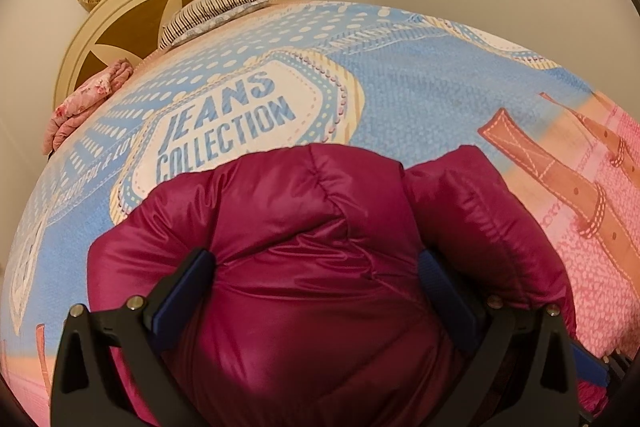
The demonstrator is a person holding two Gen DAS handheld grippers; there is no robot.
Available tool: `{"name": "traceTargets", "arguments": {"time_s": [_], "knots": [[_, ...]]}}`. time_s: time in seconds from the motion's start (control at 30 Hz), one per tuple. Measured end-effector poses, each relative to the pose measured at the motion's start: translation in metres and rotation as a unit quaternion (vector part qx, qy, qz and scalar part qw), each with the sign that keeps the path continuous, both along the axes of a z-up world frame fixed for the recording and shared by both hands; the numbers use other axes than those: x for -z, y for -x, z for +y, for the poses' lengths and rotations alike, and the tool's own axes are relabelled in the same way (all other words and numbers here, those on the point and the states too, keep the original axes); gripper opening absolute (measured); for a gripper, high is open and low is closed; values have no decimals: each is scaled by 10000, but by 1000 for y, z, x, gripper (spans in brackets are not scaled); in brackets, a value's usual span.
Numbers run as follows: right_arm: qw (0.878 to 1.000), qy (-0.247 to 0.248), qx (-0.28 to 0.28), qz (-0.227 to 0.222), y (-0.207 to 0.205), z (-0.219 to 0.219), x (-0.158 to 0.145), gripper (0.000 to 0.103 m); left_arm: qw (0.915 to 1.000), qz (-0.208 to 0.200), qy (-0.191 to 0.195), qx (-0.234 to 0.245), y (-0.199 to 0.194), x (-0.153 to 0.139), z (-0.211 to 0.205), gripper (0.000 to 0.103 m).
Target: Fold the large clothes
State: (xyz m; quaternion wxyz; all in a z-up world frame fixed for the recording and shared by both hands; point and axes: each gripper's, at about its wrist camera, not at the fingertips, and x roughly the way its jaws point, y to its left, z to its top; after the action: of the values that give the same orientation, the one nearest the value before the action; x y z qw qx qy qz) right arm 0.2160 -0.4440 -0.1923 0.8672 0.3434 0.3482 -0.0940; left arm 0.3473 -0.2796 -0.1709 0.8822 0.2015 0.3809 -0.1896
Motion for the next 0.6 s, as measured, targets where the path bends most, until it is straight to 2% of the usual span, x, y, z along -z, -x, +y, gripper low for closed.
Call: {"name": "traceTargets", "arguments": {"time_s": [0.6], "knots": [[9998, 162, -7, 88, -6, 2, 2, 40, 10000, 21, -23, -3, -2, 2, -1, 103]]}}
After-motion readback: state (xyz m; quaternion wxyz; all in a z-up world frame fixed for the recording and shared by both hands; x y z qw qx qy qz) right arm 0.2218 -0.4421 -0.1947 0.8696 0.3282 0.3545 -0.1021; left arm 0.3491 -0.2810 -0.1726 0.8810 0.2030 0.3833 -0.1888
